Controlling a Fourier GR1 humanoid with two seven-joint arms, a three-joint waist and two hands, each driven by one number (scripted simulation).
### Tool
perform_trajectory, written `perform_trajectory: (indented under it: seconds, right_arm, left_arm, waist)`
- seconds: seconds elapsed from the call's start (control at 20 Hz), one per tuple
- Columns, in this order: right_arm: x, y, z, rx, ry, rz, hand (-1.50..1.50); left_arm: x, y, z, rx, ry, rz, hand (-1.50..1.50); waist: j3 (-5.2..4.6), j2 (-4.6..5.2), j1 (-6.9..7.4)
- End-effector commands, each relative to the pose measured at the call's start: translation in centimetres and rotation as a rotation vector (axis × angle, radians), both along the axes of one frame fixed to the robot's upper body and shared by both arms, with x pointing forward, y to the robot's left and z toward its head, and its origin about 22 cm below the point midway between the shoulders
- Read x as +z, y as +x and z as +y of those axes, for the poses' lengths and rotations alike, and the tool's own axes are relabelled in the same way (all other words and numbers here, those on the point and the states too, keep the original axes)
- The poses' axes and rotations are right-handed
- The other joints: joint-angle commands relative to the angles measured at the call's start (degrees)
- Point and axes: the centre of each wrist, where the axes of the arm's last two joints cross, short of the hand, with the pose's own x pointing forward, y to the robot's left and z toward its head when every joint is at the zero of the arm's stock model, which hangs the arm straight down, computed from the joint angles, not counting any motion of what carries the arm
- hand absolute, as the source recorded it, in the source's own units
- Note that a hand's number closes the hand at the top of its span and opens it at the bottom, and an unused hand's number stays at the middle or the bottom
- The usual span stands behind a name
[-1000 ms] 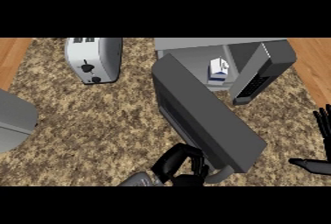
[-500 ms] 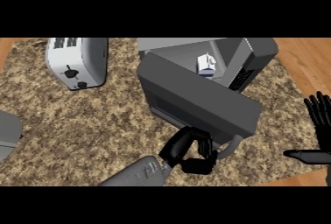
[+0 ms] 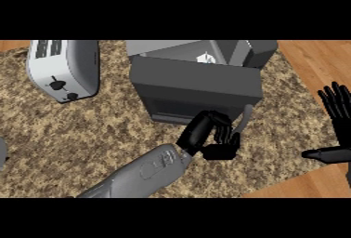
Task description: Pick up the milk, place it into the microwave and close the microwave
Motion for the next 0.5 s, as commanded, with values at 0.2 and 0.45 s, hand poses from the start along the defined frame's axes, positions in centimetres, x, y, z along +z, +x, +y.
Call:
perform_trajectory:
  seconds: [0.2,0.45]
  right_arm:
    - [3.0,2.3,0.9,0.114,0.044,-0.092,-1.50]
    - [4.3,3.3,1.8,0.190,0.060,-0.109,-1.50]
  left_arm:
    - [4.0,3.4,-1.1,0.064,-0.025,-0.075,1.50]
    - [5.1,4.5,-1.3,0.090,-0.034,-0.080,1.50]
  waist:
    - [0.27,1.30,-3.12]
    - [0.36,2.03,-5.32]
